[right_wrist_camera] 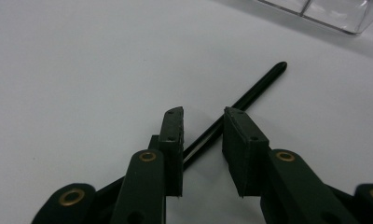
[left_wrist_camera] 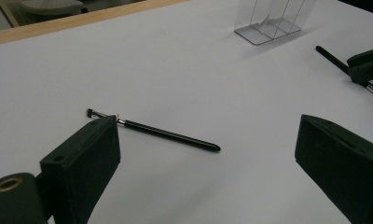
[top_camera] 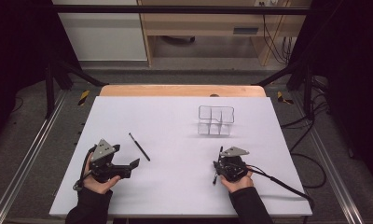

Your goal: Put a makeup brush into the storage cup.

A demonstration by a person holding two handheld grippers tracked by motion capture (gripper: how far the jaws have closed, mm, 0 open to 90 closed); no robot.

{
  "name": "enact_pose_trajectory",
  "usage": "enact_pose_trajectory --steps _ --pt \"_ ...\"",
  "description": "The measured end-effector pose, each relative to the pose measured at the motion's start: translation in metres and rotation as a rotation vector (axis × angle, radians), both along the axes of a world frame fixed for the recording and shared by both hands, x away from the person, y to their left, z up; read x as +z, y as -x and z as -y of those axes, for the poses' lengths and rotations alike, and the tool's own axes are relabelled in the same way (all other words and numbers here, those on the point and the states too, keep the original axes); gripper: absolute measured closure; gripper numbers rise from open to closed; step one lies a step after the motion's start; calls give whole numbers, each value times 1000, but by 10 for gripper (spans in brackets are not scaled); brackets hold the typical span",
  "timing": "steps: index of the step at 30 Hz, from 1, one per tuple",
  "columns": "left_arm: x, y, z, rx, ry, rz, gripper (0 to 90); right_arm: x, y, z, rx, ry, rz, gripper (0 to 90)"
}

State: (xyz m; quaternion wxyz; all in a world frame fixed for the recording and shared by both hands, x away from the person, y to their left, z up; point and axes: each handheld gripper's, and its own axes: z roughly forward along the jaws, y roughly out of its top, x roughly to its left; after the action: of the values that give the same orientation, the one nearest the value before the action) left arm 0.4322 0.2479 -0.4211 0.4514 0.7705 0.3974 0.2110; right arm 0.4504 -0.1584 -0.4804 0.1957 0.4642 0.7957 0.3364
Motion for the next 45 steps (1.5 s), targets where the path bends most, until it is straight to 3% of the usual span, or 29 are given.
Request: enact_pose_trajectory --steps 15,21,22,28,32,38,41,45 --pt "0 0 0 -2 -1 -3 59 0 1 -1 82 -46 -21 802" --pt "0 0 0 -4 -6 -4 59 1 2 -1 86 -54 -32 765" --pt "-1 0 0 -3 -4 -5 59 2 3 -1 89 -58 -51 755" --pt "-1 0 0 -3 -5 -5 58 3 9 -2 77 -41 -60 748" --pt "-1 0 1 -5 -10 -5 59 3 11 -2 71 -26 -58 791" --pt "-1 0 1 -6 -9 -6 58 5 9 0 92 -14 -71 817" --pt "-1 0 2 -8 -11 -7 58 8 6 5 128 40 -68 826" --pt "-1 0 2 -8 -12 -9 58 9 6 7 157 61 -66 824"
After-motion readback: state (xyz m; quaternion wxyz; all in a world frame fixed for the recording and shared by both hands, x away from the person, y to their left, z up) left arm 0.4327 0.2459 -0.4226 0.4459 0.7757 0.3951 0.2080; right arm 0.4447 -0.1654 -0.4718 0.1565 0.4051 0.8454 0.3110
